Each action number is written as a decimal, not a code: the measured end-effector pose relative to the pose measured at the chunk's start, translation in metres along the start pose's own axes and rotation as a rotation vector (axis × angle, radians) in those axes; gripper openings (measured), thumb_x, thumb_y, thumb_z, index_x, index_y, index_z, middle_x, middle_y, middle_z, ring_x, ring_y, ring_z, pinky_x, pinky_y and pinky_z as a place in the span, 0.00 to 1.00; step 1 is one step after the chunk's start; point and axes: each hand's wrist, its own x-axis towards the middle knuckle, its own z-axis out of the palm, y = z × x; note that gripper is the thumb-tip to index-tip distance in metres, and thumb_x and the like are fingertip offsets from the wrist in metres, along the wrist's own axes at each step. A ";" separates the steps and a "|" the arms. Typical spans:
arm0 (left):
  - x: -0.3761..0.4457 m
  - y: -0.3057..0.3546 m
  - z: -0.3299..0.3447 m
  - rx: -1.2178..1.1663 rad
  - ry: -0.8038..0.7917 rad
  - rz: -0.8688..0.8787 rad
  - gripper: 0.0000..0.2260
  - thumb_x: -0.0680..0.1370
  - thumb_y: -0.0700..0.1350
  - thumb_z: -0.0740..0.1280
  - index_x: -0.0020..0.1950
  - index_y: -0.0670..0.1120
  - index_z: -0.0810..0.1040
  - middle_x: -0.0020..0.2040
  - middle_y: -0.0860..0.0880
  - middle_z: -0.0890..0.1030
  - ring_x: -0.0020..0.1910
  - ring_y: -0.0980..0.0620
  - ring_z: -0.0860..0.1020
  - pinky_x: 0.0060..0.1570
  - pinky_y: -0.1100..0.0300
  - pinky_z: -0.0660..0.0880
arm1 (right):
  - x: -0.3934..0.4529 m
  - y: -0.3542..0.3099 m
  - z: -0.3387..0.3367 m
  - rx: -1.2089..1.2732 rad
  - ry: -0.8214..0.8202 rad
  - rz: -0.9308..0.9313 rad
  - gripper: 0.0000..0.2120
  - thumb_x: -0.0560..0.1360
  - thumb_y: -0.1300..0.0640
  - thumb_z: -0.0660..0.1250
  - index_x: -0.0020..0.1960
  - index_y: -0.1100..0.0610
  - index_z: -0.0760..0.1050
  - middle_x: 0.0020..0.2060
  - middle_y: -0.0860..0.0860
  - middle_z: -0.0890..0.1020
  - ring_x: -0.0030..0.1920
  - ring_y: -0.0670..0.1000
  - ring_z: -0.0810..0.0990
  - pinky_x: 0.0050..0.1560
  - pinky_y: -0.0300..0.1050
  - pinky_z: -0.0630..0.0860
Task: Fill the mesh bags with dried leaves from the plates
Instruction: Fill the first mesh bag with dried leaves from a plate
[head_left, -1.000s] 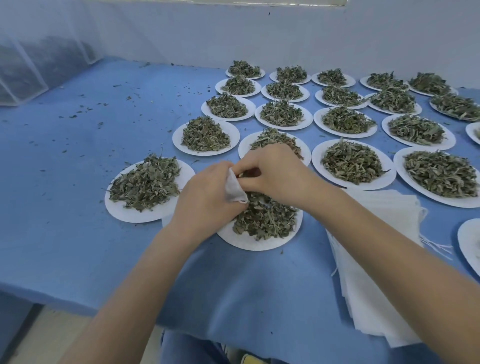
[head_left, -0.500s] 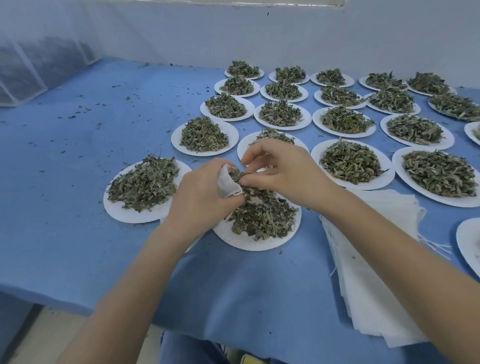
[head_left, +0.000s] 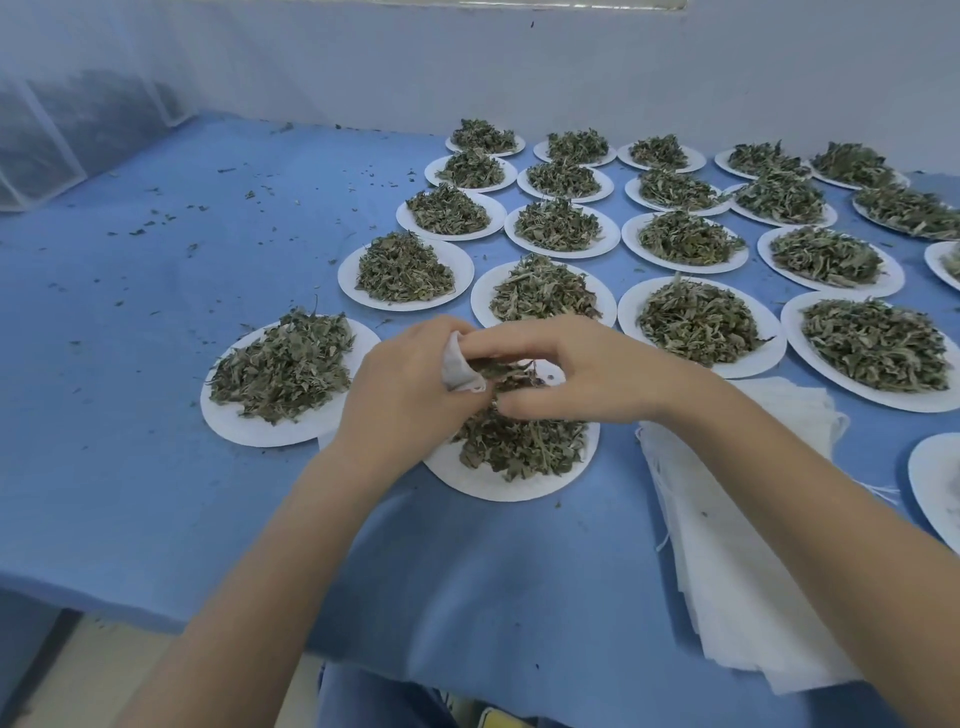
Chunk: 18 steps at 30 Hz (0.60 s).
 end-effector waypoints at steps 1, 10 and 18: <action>0.000 0.000 0.000 -0.010 0.007 -0.004 0.13 0.69 0.47 0.71 0.52 0.51 0.76 0.43 0.55 0.79 0.43 0.54 0.75 0.41 0.60 0.69 | 0.000 0.001 0.000 0.016 0.038 -0.022 0.21 0.72 0.67 0.68 0.62 0.50 0.76 0.57 0.47 0.80 0.58 0.46 0.78 0.63 0.46 0.72; 0.000 0.005 0.004 -0.017 -0.020 0.056 0.14 0.67 0.49 0.72 0.50 0.54 0.74 0.41 0.60 0.72 0.41 0.59 0.70 0.37 0.65 0.63 | 0.011 0.001 0.011 -0.142 0.416 -0.101 0.08 0.68 0.65 0.73 0.43 0.53 0.85 0.36 0.45 0.84 0.38 0.45 0.80 0.44 0.33 0.75; -0.001 0.006 -0.001 -0.181 -0.057 0.030 0.24 0.63 0.51 0.73 0.57 0.55 0.70 0.45 0.61 0.75 0.43 0.63 0.72 0.41 0.75 0.67 | 0.014 0.003 0.020 -0.210 0.358 -0.174 0.07 0.71 0.67 0.68 0.40 0.59 0.83 0.23 0.52 0.74 0.28 0.43 0.66 0.29 0.30 0.62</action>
